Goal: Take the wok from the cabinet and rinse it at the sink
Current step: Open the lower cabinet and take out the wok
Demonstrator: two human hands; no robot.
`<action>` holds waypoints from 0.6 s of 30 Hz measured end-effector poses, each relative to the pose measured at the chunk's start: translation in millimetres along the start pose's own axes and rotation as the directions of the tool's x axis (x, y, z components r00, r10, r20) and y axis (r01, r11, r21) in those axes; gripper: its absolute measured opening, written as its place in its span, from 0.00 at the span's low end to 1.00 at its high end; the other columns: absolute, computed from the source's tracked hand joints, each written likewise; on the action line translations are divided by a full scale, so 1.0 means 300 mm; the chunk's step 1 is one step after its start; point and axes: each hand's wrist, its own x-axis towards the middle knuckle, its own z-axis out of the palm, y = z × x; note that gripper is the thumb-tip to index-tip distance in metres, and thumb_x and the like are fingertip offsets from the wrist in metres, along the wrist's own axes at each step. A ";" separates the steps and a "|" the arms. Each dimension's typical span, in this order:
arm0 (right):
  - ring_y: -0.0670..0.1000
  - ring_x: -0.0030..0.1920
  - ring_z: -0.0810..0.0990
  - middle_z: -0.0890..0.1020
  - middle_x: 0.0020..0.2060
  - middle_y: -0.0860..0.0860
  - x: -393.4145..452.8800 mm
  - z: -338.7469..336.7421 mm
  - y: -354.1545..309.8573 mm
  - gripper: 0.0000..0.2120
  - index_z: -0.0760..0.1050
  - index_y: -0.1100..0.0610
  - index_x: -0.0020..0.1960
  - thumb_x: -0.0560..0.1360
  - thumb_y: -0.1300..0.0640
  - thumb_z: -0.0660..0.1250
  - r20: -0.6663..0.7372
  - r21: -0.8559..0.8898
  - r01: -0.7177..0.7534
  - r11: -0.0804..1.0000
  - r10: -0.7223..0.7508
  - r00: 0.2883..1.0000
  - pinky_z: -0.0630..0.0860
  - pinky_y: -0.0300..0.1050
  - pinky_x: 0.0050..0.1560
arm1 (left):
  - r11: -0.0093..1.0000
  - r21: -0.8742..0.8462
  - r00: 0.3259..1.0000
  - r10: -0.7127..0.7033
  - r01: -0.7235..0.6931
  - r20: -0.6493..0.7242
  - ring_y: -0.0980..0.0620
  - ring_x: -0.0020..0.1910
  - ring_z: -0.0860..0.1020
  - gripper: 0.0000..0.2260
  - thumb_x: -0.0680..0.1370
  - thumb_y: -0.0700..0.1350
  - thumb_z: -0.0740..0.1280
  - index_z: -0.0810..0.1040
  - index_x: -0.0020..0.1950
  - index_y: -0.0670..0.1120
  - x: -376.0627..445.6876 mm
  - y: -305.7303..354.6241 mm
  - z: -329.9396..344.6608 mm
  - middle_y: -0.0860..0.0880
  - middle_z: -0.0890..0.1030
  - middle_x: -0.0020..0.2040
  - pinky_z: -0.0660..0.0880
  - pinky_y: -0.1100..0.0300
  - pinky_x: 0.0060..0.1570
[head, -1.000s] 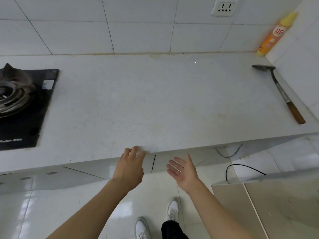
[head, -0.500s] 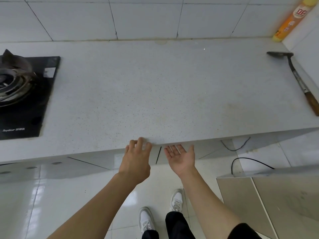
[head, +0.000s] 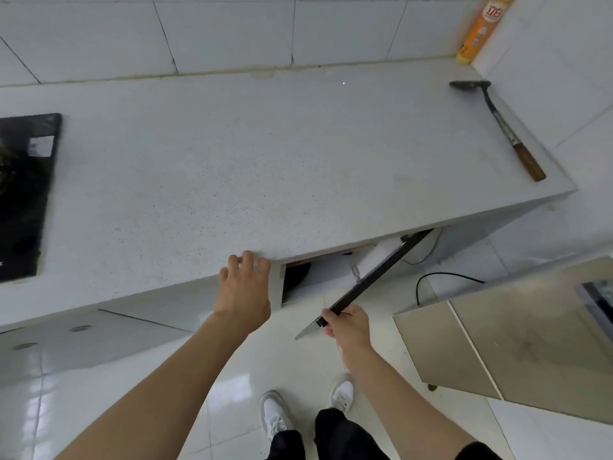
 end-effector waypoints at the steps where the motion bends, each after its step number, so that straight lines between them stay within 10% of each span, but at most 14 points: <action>1: 0.50 0.32 0.77 0.82 0.39 0.59 -0.010 -0.018 0.010 0.11 0.72 0.60 0.46 0.70 0.65 0.74 -0.020 -0.058 0.027 0.998 -0.028 0.999 0.77 0.44 0.38 | 1.000 -0.008 1.000 0.001 -0.001 0.001 0.39 0.63 0.65 0.27 0.71 0.43 0.65 0.64 0.69 0.45 -0.001 -0.002 0.000 0.41 0.62 0.69 0.69 0.49 0.64; 8: 0.48 0.37 0.79 0.78 0.41 0.52 -0.083 -0.140 0.020 0.16 0.68 0.60 0.52 0.70 0.67 0.72 -0.094 -0.367 0.123 0.922 -0.168 0.981 0.70 0.29 0.27 | 0.999 -0.003 0.999 -0.048 0.048 -0.001 0.39 0.66 0.63 0.29 0.75 0.48 0.64 0.60 0.72 0.39 -0.017 0.077 0.004 0.39 0.58 0.71 0.65 0.50 0.68; 14: 0.52 0.74 0.55 0.46 0.78 0.50 -0.104 -0.275 0.056 0.47 0.46 0.51 0.78 0.71 0.60 0.74 0.039 -0.734 0.275 0.621 -0.365 0.930 0.64 0.46 0.69 | 0.996 -0.014 0.995 0.084 -0.085 -0.054 0.39 0.70 0.60 0.32 0.73 0.50 0.67 0.59 0.73 0.42 0.013 0.240 0.022 0.40 0.57 0.74 0.61 0.48 0.71; 18: 0.52 0.77 0.50 0.41 0.79 0.49 -0.106 -0.388 0.058 0.46 0.42 0.55 0.79 0.74 0.55 0.71 0.140 -0.901 0.273 0.336 -0.370 0.918 0.64 0.46 0.70 | 0.991 -0.011 0.990 0.133 -0.134 -0.046 0.40 0.71 0.60 0.30 0.74 0.51 0.66 0.60 0.73 0.43 0.047 0.332 0.010 0.42 0.58 0.75 0.61 0.49 0.72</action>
